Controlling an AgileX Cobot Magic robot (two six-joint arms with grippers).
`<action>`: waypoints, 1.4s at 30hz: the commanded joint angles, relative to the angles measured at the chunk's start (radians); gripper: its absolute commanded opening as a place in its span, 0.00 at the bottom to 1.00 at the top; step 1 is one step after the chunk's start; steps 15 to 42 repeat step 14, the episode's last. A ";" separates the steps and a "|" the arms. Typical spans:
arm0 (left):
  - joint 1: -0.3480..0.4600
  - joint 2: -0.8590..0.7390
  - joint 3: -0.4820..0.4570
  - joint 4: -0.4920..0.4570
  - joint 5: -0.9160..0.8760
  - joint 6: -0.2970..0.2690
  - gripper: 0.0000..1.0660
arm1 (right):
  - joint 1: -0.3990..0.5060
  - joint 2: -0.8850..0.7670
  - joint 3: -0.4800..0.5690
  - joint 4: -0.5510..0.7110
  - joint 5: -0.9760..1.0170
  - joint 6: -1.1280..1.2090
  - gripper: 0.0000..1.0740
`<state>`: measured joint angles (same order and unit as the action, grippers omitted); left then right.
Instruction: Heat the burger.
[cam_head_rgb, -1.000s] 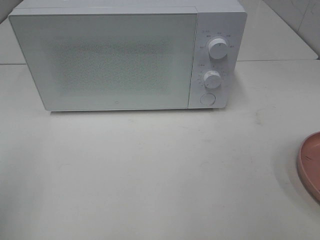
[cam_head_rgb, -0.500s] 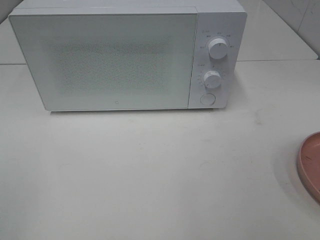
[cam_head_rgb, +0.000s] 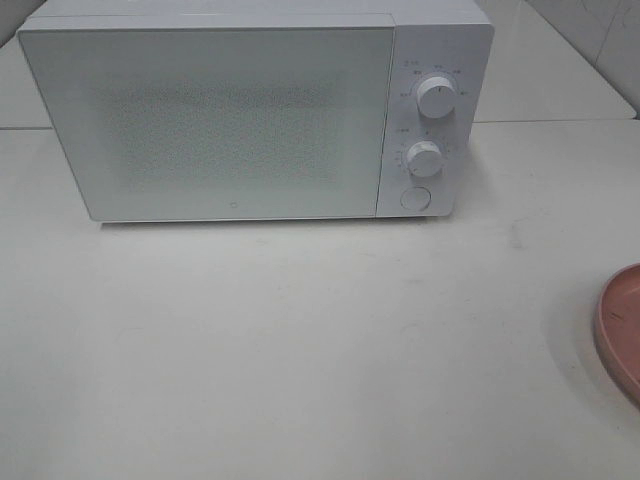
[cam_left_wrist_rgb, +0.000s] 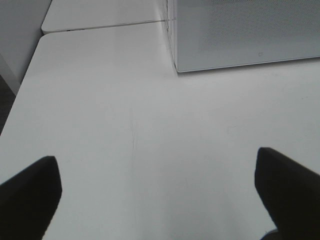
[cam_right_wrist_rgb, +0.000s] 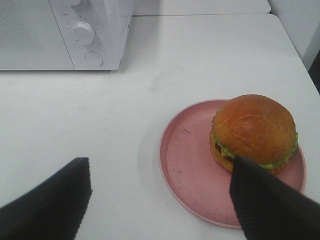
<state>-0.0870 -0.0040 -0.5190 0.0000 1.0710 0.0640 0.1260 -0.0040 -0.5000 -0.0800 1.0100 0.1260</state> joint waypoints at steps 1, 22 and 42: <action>0.003 -0.024 0.003 -0.010 -0.001 0.002 0.92 | -0.008 -0.029 0.003 -0.002 -0.010 -0.017 0.71; 0.003 -0.024 0.003 -0.010 -0.001 0.002 0.92 | -0.008 -0.029 0.003 -0.002 -0.010 -0.017 0.71; 0.003 -0.024 0.003 -0.010 -0.001 0.002 0.92 | -0.008 -0.029 0.003 -0.002 -0.010 -0.017 0.71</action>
